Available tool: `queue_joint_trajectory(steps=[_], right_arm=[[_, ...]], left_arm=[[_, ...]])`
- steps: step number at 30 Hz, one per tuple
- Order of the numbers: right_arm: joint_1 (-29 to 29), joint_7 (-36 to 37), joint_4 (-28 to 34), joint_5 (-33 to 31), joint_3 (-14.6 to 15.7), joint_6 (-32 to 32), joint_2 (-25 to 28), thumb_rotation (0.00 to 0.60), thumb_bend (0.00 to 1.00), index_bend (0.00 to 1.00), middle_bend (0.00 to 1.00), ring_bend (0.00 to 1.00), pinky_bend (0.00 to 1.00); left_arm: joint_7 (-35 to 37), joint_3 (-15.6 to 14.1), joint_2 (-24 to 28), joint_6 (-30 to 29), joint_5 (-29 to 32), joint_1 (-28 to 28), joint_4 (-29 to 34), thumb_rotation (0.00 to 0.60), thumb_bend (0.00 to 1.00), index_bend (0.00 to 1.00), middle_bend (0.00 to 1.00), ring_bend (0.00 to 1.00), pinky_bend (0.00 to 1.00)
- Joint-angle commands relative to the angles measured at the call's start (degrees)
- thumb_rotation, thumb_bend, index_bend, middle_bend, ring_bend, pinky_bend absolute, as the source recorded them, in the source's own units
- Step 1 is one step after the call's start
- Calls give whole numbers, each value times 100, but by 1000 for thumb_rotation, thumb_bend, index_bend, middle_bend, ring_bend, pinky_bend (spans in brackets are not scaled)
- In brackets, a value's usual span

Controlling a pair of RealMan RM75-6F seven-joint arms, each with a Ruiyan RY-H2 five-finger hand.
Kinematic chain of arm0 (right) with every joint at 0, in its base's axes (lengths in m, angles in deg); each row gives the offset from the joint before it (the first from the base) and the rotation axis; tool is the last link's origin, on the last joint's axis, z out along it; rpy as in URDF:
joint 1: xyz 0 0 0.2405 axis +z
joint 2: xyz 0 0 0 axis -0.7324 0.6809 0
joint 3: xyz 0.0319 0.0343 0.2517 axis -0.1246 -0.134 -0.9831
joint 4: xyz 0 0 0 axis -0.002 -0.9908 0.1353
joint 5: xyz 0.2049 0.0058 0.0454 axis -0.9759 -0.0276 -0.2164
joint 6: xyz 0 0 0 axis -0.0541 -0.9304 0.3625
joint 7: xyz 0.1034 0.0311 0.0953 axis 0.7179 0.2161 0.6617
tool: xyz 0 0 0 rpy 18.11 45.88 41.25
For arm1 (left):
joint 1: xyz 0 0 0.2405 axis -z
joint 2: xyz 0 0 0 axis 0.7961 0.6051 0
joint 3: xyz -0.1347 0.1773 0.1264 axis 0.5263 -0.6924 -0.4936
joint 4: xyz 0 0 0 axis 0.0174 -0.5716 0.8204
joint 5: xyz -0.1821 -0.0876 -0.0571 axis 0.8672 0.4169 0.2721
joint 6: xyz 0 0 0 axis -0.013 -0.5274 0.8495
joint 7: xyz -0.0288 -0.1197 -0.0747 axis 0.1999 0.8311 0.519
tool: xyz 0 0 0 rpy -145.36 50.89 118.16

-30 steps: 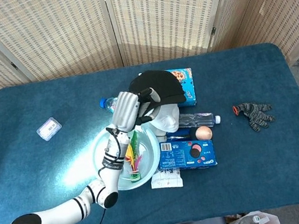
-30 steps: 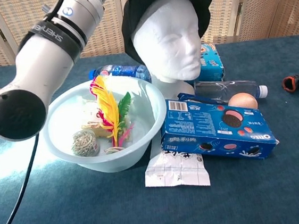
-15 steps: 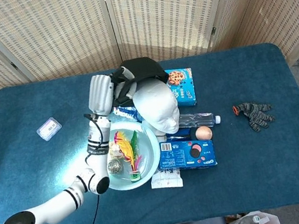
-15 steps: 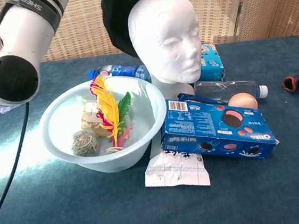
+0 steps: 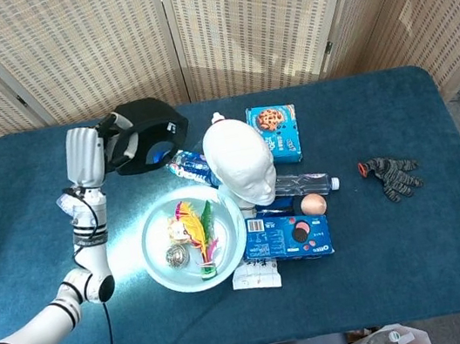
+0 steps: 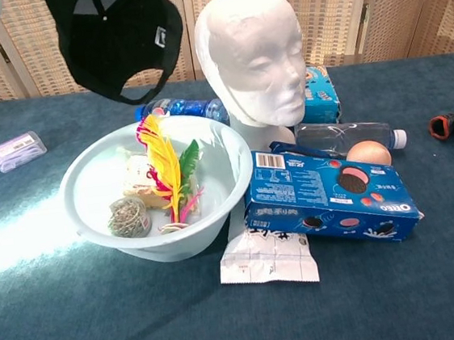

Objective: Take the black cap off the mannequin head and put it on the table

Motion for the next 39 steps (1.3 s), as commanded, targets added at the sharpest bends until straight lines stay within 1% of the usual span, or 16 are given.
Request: queue_joint_trajectory(steps=[1,4,5,7,10,13,17,20,23,25,28,31,34,35,37,39], right_arm=[[5,-10,10,9,2,1,-1,600,239,345,293,224,303],[18,-42,37,35,6,9,-2,600,239,345,293,224,303],[27,-79,66,48,8,17,3,600,239,345,293,224,303],[33,-133,113,56,10,22,12,600,239,345,293,224,303],[36,-204,176,64,15,27,16,600,240,345,293,224,303],[33,-273,229,55,23,36,21,600,239,345,293,224,303],[15,-314,271,44,26,13,35,600,239,345,293,224,303],[4,-324,285,42,28,-2,45,600,239,345,293,224,303],[9,-313,279,49,30,5,37,600,239,345,293,224,303],[16,-299,267,59,30,6,29,600,239,345,293,224,303],[18,-277,247,74,30,-2,21,600,239,345,293,224,303],[21,-245,218,82,31,-6,7,600,239,345,293,224,303],[34,-238,199,91,32,8,-8,600,239,345,293,224,303],[44,-237,196,97,32,19,-12,600,239,345,293,224,303],[58,-242,196,107,27,28,-18,600,239,345,293,224,303],[75,-248,201,116,22,40,-23,600,239,345,293,224,303]], left_arm=[[110,-174,118,7,-91,-150,-102,600,350,590,1000,1000,1000],[173,-391,184,38,-191,-303,-258,600,345,591,1000,1000,1000],[153,-604,205,155,-252,-434,-458,600,342,593,1000,1000,1000],[268,-766,182,244,-328,-505,-676,600,338,594,1000,1000,1000],[391,-928,57,349,-393,-554,-1054,600,333,595,1000,1000,1000],[335,-1228,-155,455,-625,-538,-1608,600,332,597,1000,1000,1000],[262,-1516,-380,509,-859,-529,-2278,600,329,595,1000,1000,1000],[388,-1693,-447,659,-965,-561,-2538,600,327,589,1000,1000,1000],[306,-1902,-434,835,-1092,-623,-2695,600,326,580,1000,1000,1000],[159,-1985,-404,954,-1114,-685,-2729,600,326,578,1000,1000,1000],[-27,-2046,-290,1135,-1086,-786,-2619,600,327,577,993,1000,1000],[-231,-2061,-121,1299,-989,-945,-2372,600,326,574,982,1000,1000],[-475,-2070,39,1500,-888,-1065,-2079,600,320,543,960,1000,1000],[-666,-2049,112,1600,-810,-1114,-1921,600,318,516,945,1000,1000],[-1063,-1977,228,1764,-638,-1183,-1623,600,308,412,905,991,1000],[-1616,-1819,351,1851,-360,-1273,-1215,600,276,264,855,965,1000]])
